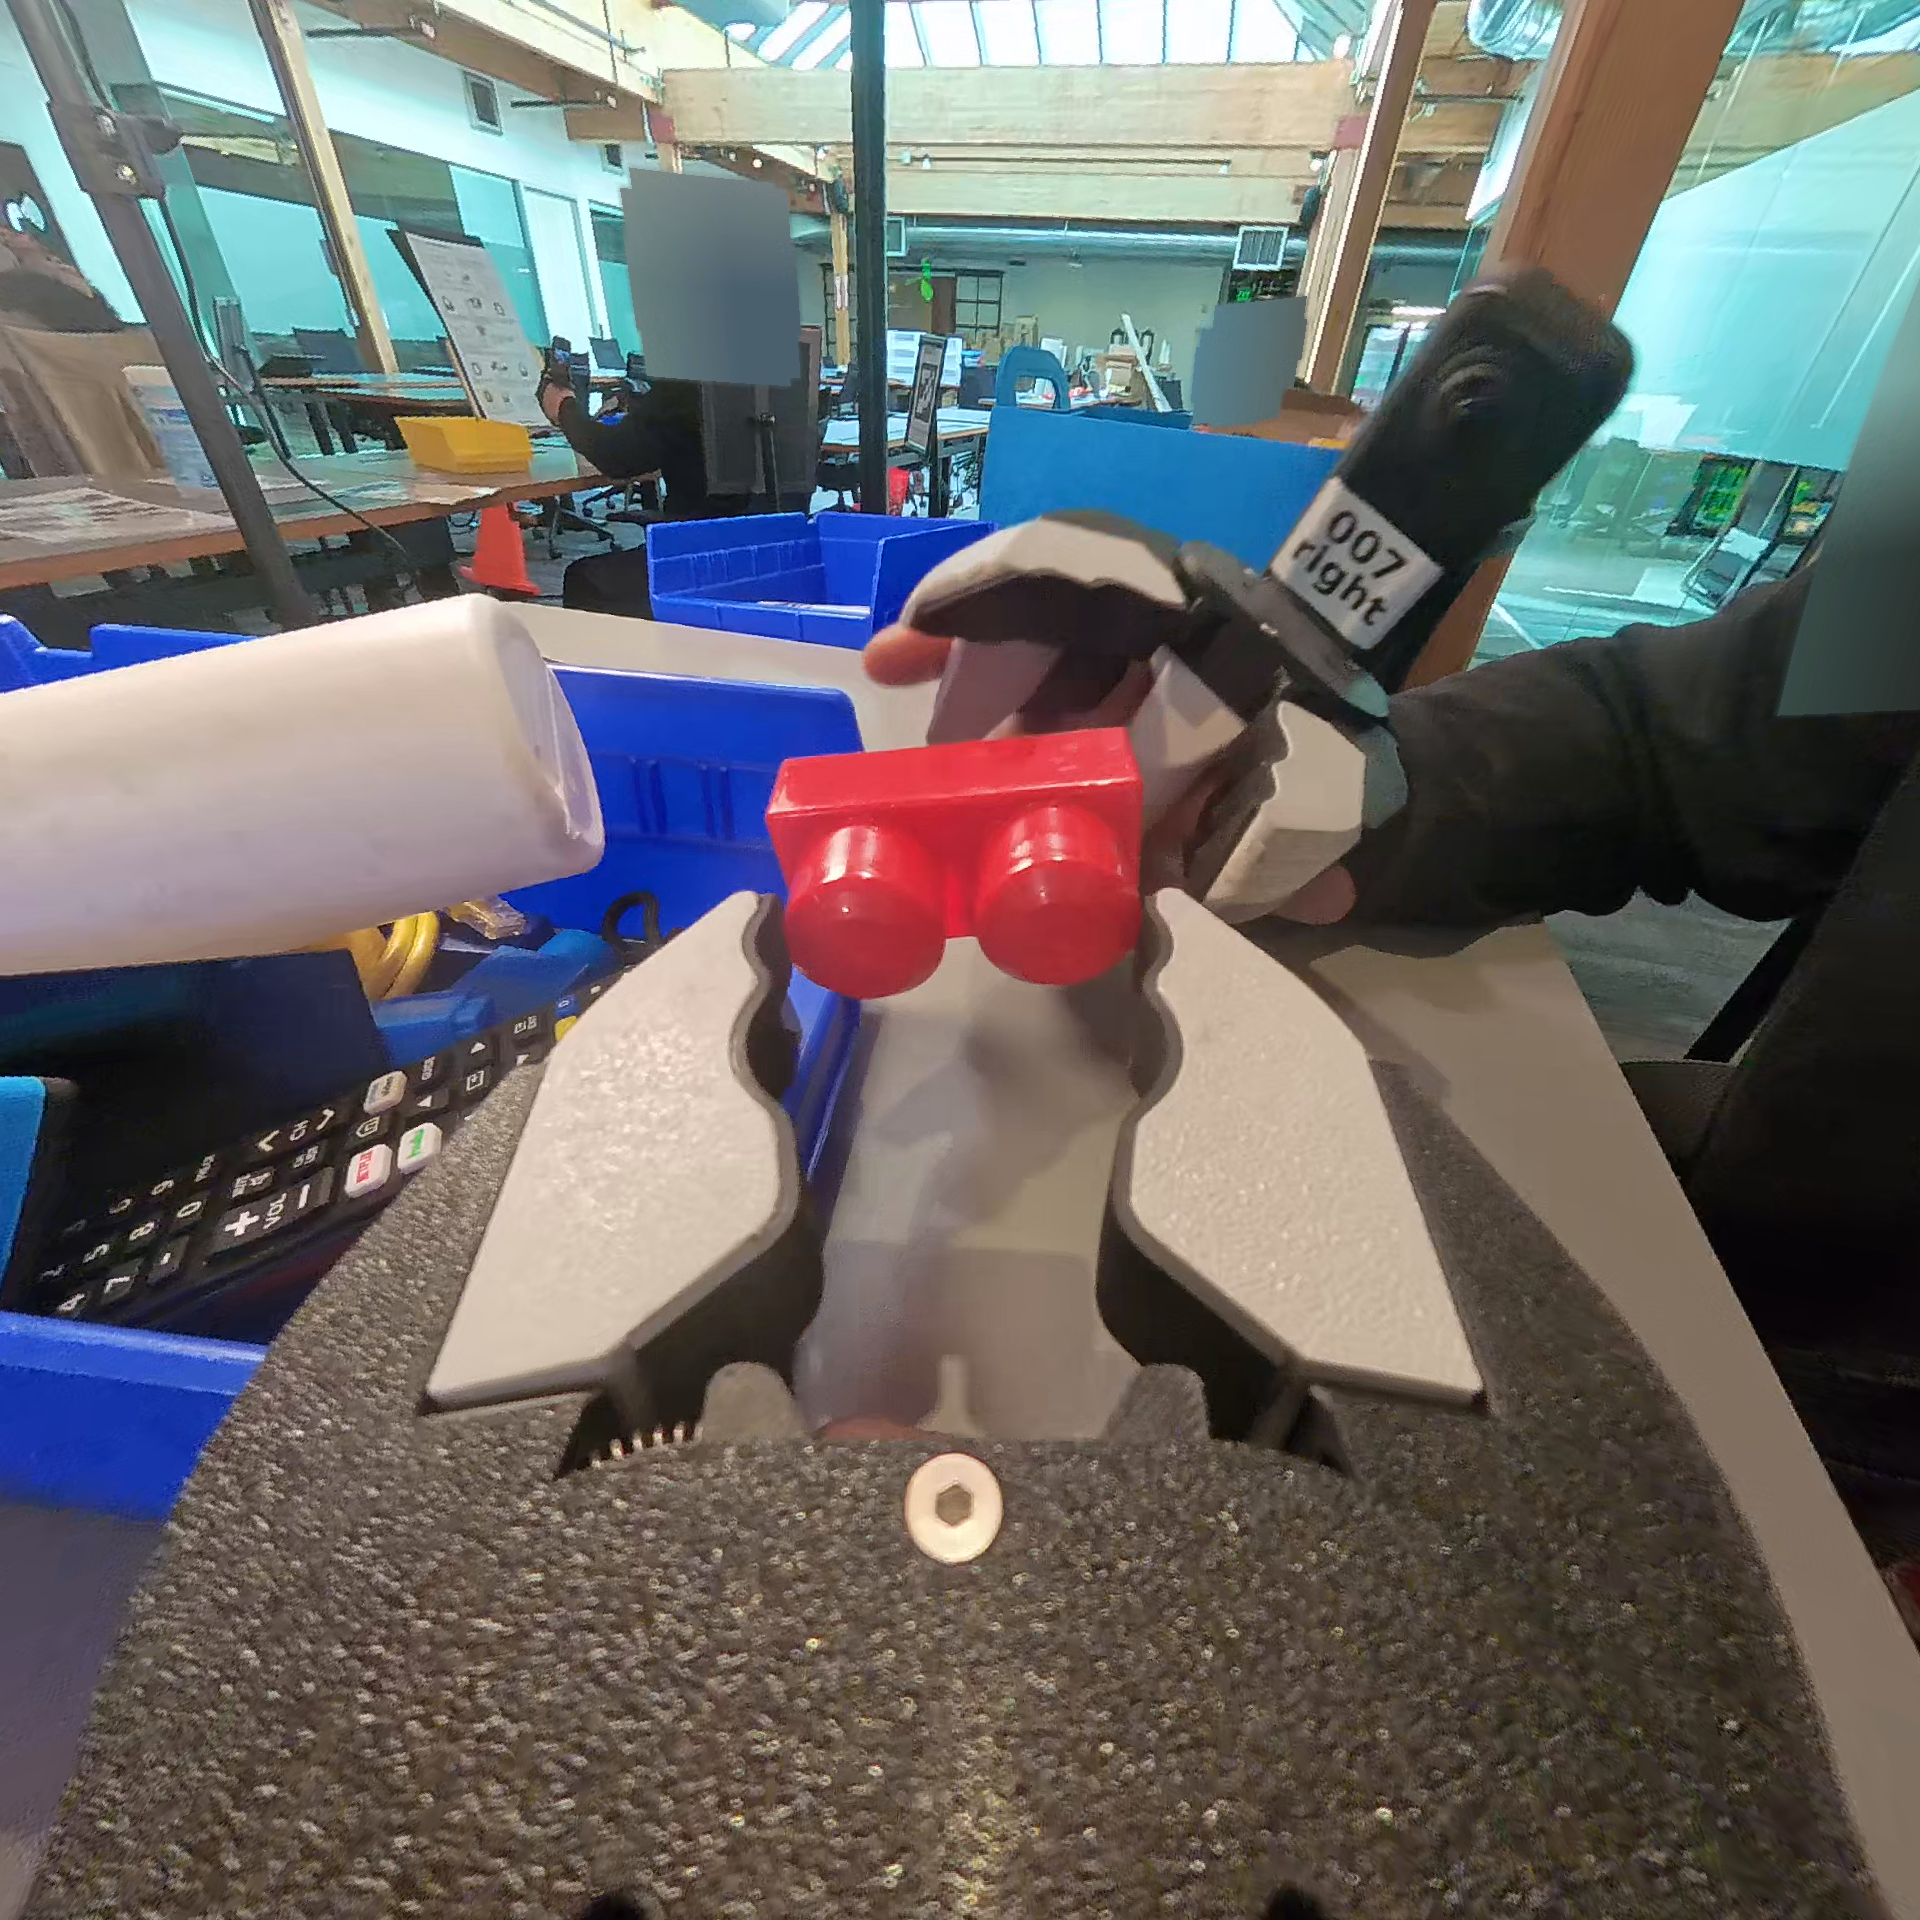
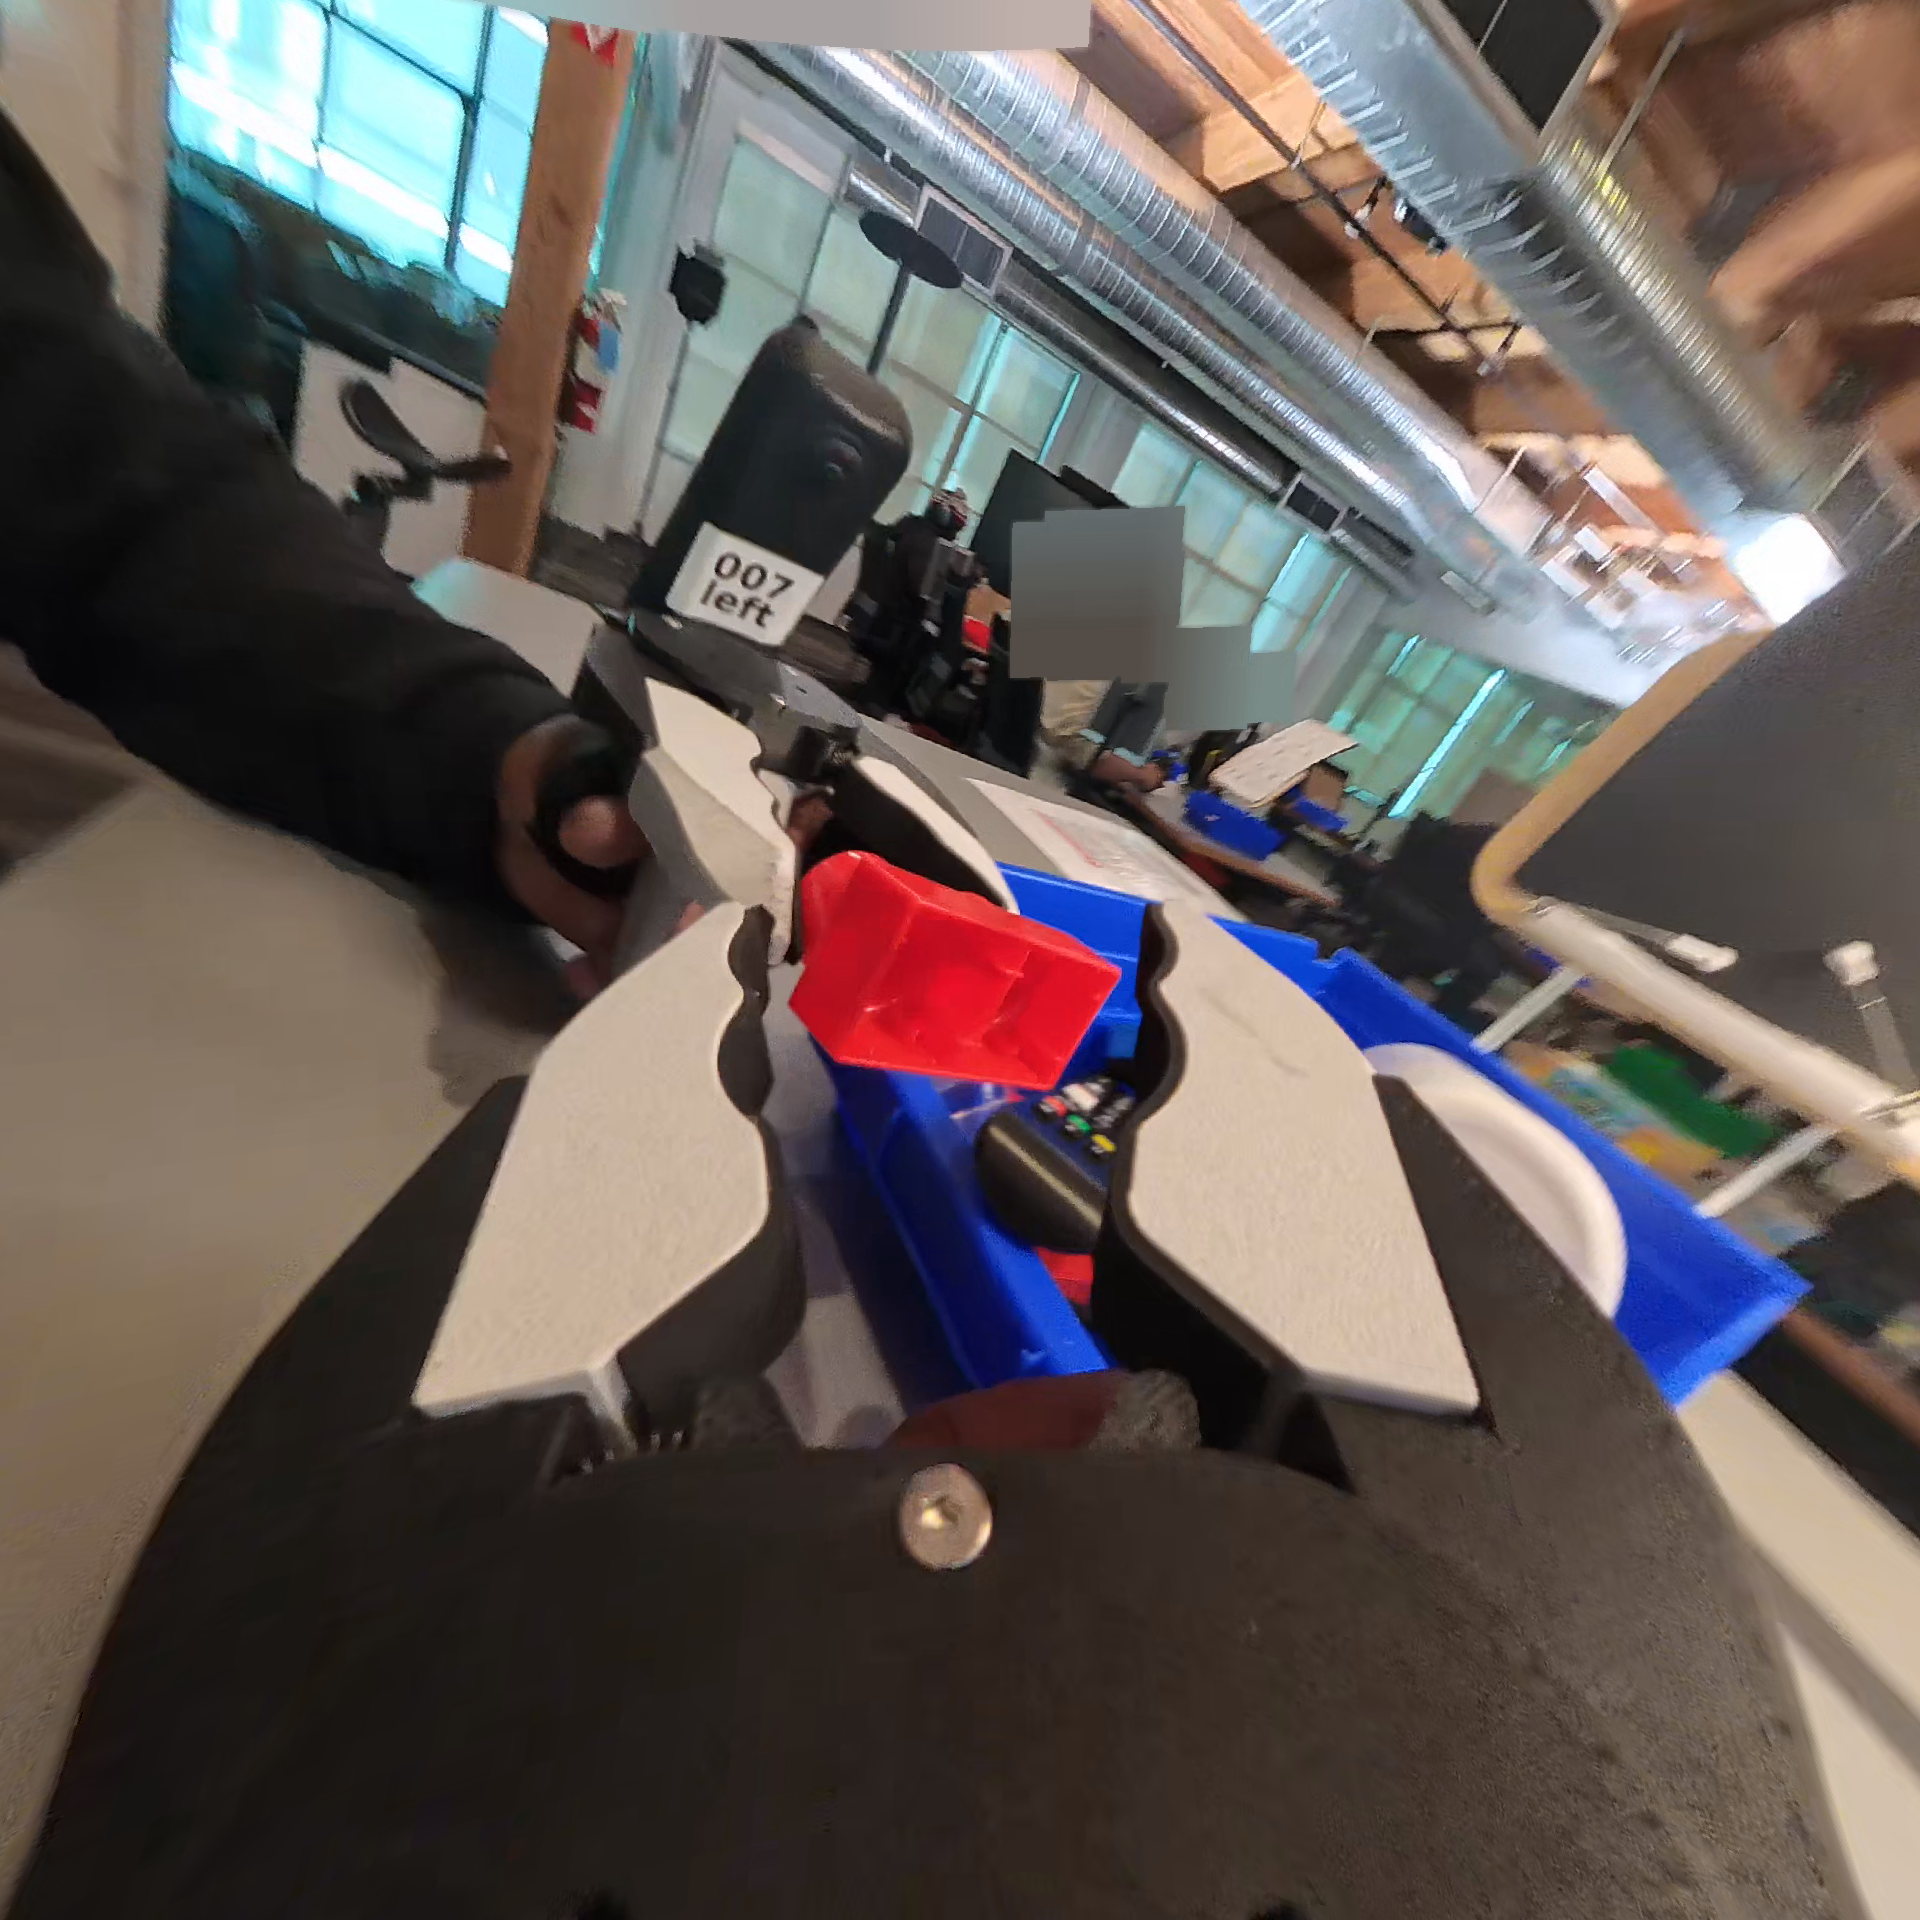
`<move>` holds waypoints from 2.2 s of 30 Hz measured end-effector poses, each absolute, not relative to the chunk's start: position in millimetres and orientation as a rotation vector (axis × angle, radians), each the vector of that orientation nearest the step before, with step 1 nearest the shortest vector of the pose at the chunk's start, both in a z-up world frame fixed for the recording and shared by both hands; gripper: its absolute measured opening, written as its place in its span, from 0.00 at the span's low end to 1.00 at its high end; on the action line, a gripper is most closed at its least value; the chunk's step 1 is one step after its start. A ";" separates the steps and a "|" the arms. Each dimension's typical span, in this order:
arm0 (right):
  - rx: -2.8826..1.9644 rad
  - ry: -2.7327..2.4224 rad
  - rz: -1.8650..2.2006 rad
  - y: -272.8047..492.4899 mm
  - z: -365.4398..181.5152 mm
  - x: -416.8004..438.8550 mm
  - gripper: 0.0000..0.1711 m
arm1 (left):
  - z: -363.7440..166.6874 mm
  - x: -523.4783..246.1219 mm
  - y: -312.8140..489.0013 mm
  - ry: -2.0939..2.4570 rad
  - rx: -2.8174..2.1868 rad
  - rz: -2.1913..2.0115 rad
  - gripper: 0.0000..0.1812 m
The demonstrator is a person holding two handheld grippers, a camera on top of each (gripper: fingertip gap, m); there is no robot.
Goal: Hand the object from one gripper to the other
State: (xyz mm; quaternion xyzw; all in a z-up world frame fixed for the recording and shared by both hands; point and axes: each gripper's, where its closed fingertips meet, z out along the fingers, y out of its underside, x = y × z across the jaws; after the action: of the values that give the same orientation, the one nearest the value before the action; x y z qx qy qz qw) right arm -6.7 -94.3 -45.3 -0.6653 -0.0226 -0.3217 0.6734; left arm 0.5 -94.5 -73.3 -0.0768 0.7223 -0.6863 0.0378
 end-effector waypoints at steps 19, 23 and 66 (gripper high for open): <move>-1.659 -0.462 -1.722 -86.0 -79.7 11.3 0.31 | -88.8 2.8 -98.1 2.280 -0.288 -1.933 0.36; -1.667 -0.359 -1.674 -88.5 -77.2 16.5 0.22 | -83.8 4.0 -97.5 2.230 -0.266 -1.953 0.35; -1.435 0.110 -0.548 -91.7 -48.0 -3.9 0.28 | -60.2 -10.9 -88.7 2.119 -0.219 -2.249 0.20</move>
State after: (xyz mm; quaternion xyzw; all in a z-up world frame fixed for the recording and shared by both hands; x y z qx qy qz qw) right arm -3.9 -91.7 -48.0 -0.6486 0.0495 -0.2476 0.7180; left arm -10.9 -88.7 -60.2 -0.0707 0.6838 -0.7259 0.0218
